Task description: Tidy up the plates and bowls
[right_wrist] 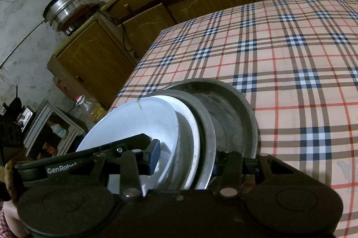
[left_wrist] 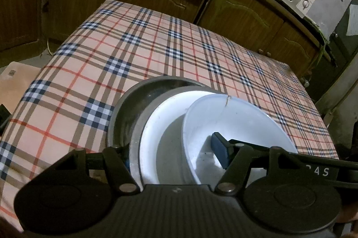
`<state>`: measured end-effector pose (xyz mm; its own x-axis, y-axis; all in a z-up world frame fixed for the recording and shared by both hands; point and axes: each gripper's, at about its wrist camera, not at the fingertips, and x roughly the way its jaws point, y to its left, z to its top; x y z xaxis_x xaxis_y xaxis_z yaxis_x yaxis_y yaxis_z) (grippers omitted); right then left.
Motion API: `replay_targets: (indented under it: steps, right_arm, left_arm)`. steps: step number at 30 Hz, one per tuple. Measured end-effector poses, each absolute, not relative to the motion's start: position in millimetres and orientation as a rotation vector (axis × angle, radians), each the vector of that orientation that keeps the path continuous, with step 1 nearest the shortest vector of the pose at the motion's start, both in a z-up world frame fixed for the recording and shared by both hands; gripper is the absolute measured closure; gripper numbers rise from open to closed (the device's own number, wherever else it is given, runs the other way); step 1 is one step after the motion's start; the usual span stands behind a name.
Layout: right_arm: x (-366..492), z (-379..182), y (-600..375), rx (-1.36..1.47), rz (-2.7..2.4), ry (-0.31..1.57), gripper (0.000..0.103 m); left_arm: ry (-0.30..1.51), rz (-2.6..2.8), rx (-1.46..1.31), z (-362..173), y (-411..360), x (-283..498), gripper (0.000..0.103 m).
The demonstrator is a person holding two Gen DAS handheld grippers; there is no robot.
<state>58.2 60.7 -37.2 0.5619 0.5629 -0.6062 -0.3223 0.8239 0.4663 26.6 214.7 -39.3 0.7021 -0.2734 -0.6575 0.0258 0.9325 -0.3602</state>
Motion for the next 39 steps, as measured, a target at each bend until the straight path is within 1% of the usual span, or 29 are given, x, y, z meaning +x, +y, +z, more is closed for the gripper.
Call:
replay_targets:
  steps: [39]
  right_arm:
    - [68,-47,61,0.283,0.542,0.792,0.05]
  left_arm:
    - [0.755,-0.235,-0.375,-56,221,37,0.033]
